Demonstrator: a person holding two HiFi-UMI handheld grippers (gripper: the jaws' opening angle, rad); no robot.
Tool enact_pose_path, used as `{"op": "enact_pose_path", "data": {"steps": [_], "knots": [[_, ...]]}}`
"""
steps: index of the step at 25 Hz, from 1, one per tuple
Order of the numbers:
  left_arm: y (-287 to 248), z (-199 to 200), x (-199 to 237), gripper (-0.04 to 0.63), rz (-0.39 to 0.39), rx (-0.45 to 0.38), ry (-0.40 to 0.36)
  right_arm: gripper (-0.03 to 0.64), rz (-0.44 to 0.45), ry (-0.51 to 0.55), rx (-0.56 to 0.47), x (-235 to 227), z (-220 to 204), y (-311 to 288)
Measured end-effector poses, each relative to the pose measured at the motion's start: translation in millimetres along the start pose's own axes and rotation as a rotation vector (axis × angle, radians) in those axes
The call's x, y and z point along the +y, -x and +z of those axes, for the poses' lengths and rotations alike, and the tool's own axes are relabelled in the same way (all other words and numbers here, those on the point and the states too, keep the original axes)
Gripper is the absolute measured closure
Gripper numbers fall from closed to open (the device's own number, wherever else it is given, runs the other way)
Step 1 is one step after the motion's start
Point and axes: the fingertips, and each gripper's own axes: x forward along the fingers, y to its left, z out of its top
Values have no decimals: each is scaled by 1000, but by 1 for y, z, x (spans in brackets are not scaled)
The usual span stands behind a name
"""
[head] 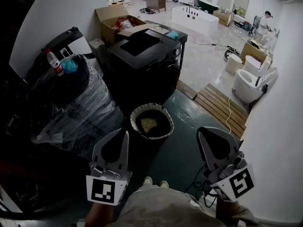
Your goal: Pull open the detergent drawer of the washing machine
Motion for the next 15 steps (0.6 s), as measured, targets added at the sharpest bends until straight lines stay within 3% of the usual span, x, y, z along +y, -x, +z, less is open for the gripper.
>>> {"op": "enact_pose_path", "data": {"steps": [15], "knots": [[5,2,-7,574,7,-10,7,584,15,-34,-14,1,-5,11]]}}
